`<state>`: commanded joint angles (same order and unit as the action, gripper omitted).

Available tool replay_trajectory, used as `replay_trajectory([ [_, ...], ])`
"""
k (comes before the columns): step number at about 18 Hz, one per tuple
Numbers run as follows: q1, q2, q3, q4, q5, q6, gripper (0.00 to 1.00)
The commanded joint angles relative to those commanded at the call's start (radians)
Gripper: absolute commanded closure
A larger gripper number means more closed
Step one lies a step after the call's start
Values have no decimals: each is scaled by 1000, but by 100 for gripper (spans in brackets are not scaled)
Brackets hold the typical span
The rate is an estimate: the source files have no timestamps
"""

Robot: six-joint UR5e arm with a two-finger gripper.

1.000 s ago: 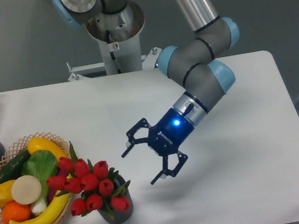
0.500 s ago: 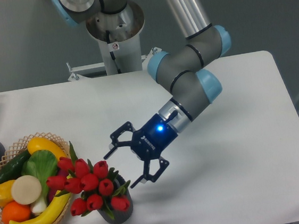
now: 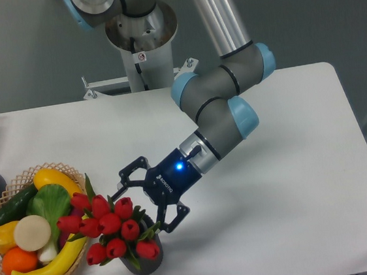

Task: Pick up the flowers from the vase
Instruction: 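Close the gripper around the red tulip stems above the vase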

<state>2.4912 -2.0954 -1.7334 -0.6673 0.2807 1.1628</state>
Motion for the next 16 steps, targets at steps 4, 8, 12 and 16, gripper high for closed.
replay_trajectory([
  [4, -8, -9, 11, 0, 2, 0, 7],
  [8, -18, -17, 12, 0, 2, 0, 33],
  [12, -18, -15, 12, 0, 2, 0, 58],
  [16, -17, -12, 12, 0, 2, 0, 66],
])
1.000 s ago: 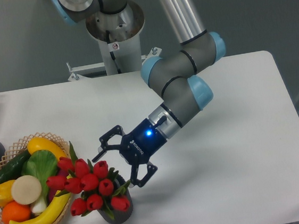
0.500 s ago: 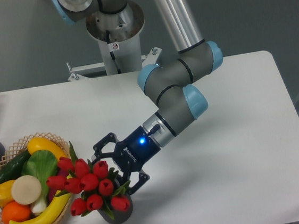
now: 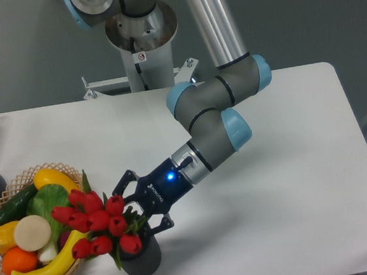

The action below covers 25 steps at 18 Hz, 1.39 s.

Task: Pick up the flowers from the vase
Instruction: 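Close the gripper around the red tulip stems above the vase, then lift the gripped tulips up out of the grey vase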

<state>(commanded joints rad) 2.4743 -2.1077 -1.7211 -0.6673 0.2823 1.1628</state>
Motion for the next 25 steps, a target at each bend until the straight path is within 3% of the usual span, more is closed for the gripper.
replay_trajectory([
  [13, 9, 15, -6, -2, -8, -11, 67],
  [20, 20, 83, -8, -2, -51, -58, 67],
  [25, 21, 86, 11, -2, -54, -89, 67],
])
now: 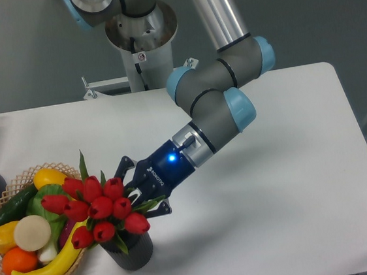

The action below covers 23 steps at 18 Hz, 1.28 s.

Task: Pick up the flowers from the vase
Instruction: 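Lift the gripped tulips up out of the grey vase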

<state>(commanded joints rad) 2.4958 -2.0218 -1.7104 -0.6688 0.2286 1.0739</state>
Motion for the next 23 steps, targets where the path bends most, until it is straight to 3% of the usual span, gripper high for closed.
replay_trajectory([
  [10, 0, 35, 54, 0, -20, -94, 67],
  [23, -6, 35, 152, 0, -44, -192, 67],
])
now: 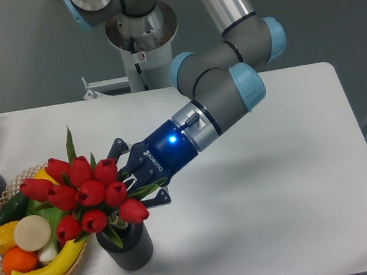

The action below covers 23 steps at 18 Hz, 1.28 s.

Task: Pick up the flowers from the vase
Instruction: 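Lift the gripped tulips up out of the grey vase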

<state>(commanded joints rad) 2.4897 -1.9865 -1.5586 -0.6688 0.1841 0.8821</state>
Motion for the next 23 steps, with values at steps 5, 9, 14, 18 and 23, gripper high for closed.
replay_trajectory([
  [5, 0, 0, 26, 0, -3, -32, 67],
  [9, 3, 0, 55, 0, -20, -80, 67],
  [14, 5, -2, 74, -2, -21, -106, 67],
  [18, 34, -3, 75, -2, -21, -111, 67],
  [23, 95, -12, 74, -5, -17, -115, 70],
])
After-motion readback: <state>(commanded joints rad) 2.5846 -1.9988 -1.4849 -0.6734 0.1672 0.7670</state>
